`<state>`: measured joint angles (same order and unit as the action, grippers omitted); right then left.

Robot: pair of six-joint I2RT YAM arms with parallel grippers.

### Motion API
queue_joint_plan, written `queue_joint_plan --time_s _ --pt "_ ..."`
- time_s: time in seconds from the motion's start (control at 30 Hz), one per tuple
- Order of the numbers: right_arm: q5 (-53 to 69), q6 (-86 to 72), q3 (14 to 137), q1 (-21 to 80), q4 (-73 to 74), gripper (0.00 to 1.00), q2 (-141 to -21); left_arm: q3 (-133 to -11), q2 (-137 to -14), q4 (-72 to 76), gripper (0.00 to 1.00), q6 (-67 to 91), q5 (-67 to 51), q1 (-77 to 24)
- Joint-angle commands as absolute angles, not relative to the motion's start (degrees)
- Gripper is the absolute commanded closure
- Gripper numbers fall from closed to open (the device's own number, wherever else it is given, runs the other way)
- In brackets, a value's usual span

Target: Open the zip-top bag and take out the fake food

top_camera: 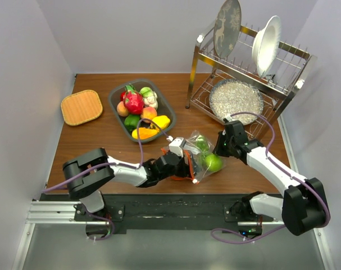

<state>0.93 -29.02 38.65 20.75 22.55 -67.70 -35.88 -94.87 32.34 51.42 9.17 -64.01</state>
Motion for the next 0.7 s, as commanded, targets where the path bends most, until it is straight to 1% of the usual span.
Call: queue_joint_plan --time_s 0.0,0.03,0.1,0.17,0.2,0.27,0.3,0.43,0.53,0.67 --pt "2.55 -29.01 37.18 20.74 21.45 0.98 -67.41 -39.02 -96.85 37.97 0.17 48.52 6.25 -65.3" --pt "1.94 -28.92 37.35 20.83 21.88 0.99 -67.5 -39.2 -97.03 38.23 0.17 48.43 6.24 -65.48" --pt "0.1 -28.39 38.31 20.83 24.42 0.88 -67.06 -39.11 -97.21 37.97 0.16 48.6 6.76 -65.65" --pt "-1.75 -28.3 38.93 20.83 26.36 0.68 -64.26 -38.5 -97.03 37.53 0.17 49.74 7.47 -65.65" --pt "-2.45 -28.3 40.07 20.74 28.28 0.48 -62.86 -38.15 -96.94 37.53 0.21 50.09 7.82 -65.74" --pt "-4.47 -28.39 41.22 20.74 30.49 0.38 -59.78 -37.53 -96.77 37.18 0.22 51.32 8.17 -65.65" --pt "-5.18 -28.3 42.18 20.74 32.33 0.32 -58.9 -37.44 -96.68 36.31 0.24 51.76 8.61 -65.74" --pt "-5.63 -29.35 42.1 20.74 35.06 0.23 -55.03 -36.65 -96.07 35.6 0.25 52.73 9.75 -66.18" --pt "-2.47 -31.19 40.35 20.74 35.16 0.18 -52.83 -36.3 -95.71 35.59 0.25 52.91 9.93 -66.18" --pt "1.4 -33.31 36.57 20.66 31.38 0.16 -52.12 -36.74 -95.98 36.21 0.22 52.12 9.32 -66.18"
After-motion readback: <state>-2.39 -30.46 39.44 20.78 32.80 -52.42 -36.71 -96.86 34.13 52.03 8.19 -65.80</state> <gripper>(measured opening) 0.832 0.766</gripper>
